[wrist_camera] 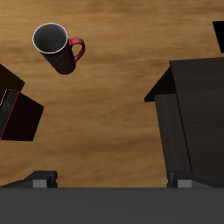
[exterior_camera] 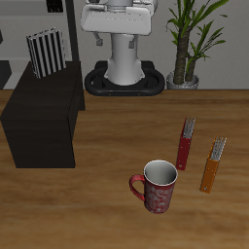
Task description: Place the striped book upright on top of the shelf and place the red mug on top of the shelf
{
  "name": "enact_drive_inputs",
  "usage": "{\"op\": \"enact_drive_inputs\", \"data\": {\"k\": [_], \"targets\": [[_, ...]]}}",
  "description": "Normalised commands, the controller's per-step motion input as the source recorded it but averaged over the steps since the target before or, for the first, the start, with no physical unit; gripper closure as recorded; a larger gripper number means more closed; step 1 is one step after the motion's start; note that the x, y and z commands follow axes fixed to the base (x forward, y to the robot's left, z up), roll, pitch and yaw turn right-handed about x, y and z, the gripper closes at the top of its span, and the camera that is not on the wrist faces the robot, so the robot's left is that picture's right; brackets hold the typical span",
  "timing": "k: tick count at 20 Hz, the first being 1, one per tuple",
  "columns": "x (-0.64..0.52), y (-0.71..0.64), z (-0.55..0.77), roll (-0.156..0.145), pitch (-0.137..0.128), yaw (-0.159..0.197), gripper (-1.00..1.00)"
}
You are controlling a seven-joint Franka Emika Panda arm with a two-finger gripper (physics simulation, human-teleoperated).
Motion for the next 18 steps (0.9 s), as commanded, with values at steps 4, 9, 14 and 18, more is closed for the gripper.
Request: {"op": "enact_drive_inputs", "data": {"k": [4, 9, 14, 18], "targets": [[0.66, 0.28, -0.2, 0.04, 0.063, 0.098, -1.0], [0.72, 0.31, -0.1, 0.029, 0.039, 0.053, -1.0], [0.63, 0.32, 0.08, 0.028, -0.009, 0.036, -1.0], [0.62, 0.14, 0.14, 0.003, -0.005, -0.037, -1.0]]}}
